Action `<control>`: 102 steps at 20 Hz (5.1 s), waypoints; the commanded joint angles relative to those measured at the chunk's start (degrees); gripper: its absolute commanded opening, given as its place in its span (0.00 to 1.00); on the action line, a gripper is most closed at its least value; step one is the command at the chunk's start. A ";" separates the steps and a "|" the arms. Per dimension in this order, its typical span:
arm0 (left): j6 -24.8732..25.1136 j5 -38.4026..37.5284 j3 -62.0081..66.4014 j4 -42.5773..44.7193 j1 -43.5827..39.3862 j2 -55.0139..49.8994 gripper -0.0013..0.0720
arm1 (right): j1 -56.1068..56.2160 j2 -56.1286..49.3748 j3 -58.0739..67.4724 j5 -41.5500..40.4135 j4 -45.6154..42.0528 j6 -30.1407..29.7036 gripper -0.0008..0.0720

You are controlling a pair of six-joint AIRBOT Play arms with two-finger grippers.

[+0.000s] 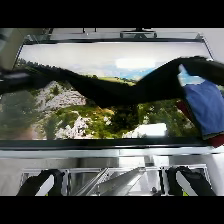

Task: Fold the shirts.

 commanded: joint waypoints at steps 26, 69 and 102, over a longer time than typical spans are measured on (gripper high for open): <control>-0.85 -13.99 -1.25 0.63 -2.03 -41.38 0.98 | -9.07 -33.07 -5.51 24.48 1.29 -0.98 0.43; -8.44 -16.20 25.31 31.54 -27.61 -58.51 0.48 | 11.54 -27.85 -39.67 0.92 6.93 -0.90 0.03; -2.43 -18.84 21.35 34.34 -28.09 -54.27 0.05 | 2.03 -17.05 -31.34 13.09 8.74 -2.21 0.03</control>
